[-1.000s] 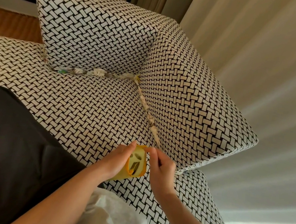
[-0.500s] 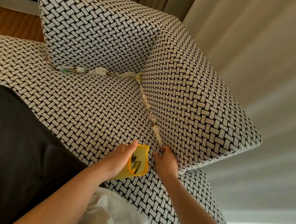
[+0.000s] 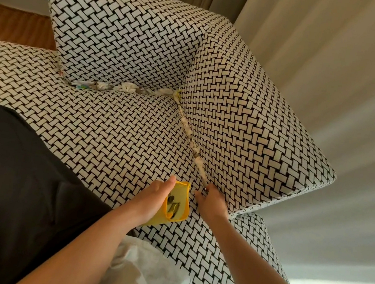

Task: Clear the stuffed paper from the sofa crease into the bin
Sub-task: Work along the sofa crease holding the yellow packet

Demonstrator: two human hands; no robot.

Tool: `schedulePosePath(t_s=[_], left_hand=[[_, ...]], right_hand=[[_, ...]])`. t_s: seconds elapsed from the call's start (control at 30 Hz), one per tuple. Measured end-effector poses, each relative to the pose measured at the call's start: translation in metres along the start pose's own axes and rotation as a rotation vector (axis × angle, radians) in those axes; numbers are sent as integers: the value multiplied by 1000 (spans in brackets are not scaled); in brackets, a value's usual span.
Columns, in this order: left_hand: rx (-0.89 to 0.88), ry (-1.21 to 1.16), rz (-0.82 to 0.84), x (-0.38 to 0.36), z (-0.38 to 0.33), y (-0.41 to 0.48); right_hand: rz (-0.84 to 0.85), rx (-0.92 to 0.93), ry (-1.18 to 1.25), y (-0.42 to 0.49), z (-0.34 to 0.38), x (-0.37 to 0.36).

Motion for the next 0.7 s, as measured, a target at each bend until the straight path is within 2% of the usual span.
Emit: schedulePosePath(t_s=[0.3,0.37,0.53,0.7], left_hand=[[-1,25,1,-3,-7,-6],[-4,15,9,-2,-7,-8],[16,17,-9,-1,-5,-11],[13,9,-19,-1,-9,-14]], right_hand=[[164,-68,115,8,5,8],[120,-54,122,5,5,6],[-133,-11,107,-4,-3,-4],[-208,24,60,-10,-4,-5]])
Point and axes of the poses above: each hand's wrist, its own y-axis towards the middle knuckle, its own x-axis out of the back of the hand, z = x × y, the point moved 3 cm from there along y, towards the middle knuckle, and after that the axes turned 15 degrees about z, right-handed, at the moved point
